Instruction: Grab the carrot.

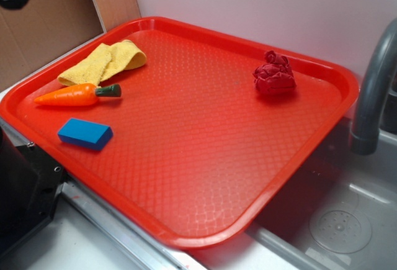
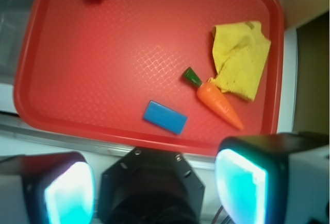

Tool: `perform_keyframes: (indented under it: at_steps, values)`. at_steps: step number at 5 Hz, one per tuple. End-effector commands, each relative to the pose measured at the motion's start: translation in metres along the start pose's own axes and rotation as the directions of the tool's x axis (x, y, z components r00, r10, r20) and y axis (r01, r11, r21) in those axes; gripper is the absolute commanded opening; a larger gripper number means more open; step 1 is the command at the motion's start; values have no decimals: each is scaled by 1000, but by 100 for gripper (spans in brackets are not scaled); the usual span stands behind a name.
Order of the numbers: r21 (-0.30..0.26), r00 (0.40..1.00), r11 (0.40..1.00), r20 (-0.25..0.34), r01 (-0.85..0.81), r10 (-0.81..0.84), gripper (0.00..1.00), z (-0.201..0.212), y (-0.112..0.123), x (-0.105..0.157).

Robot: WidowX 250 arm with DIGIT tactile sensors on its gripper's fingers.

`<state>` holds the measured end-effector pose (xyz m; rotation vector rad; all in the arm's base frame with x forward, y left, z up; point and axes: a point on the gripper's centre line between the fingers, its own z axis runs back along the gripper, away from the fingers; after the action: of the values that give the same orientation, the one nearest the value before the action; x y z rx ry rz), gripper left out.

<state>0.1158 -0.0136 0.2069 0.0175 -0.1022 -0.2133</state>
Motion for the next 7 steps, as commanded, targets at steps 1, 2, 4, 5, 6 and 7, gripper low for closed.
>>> perform_keyframes:
  at_steps: [1,2,4,5,6,7]
  values:
    - [59,978,979,72,193,-197,100,-26,33,4]
    - [89,966,967,73,240,-247,100,-47,50,7]
    - [130,928,924,56,358,-368,100,-94,74,19]
    - [75,907,909,72,410,-415,100,-125,87,24]
    - [73,901,901,44,427,-431,100,-150,98,26]
    - [55,878,880,54,472,-475,100,-168,105,28]
